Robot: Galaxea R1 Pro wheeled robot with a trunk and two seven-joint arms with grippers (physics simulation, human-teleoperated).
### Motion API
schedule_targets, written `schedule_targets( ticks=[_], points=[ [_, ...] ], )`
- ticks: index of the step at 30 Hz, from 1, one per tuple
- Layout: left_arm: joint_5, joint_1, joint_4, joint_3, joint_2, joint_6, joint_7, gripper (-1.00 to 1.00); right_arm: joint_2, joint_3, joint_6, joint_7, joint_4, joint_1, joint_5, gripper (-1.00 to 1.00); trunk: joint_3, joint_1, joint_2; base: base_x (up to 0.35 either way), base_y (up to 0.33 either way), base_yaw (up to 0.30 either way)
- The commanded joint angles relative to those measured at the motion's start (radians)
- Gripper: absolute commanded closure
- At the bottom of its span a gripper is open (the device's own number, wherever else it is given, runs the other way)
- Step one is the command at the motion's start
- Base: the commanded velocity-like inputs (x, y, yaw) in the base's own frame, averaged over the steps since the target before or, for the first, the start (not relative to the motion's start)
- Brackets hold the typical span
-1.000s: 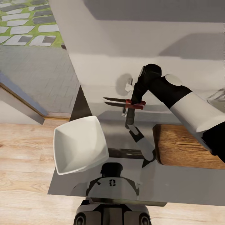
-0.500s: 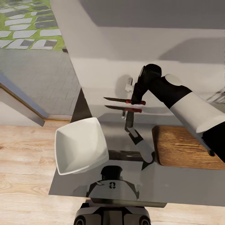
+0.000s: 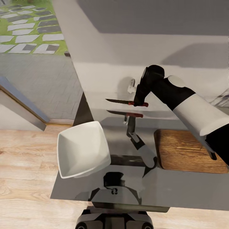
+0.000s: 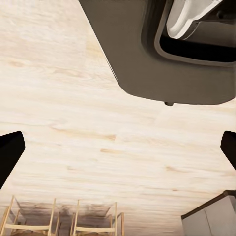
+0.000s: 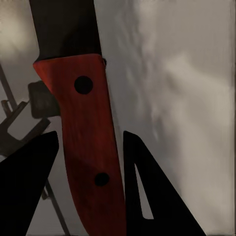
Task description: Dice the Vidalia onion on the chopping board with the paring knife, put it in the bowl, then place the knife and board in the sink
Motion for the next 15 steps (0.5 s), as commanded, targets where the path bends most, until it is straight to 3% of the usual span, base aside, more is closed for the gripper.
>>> schedule_targets(
  ticks=[1,12,15],
  points=[
    [0.002,0.001,-0.002,0.006,-0.001,-0.001,0.0,-1.0,-0.001,0.003,0.007,0.005,-0.002,-0.001,0.005,1.0,0.0,0.001,-0.001,0.0,0.0,0.0],
    [0.002,0.0,-0.002,0.006,-0.001,-0.001,0.0,-1.0,-0.001,0.003,0.007,0.004,-0.002,0.0,0.006,1.0,0.002,0.001,-0.001,-0.202,-0.13,0.0],
    [0.002,0.0,-0.002,0.006,-0.001,-0.001,0.0,-1.0,-0.005,0.002,0.007,0.004,-0.002,0.0,0.011,1.0,0.006,0.001,-0.001,-0.07,-0.041,0.0]
  ],
)
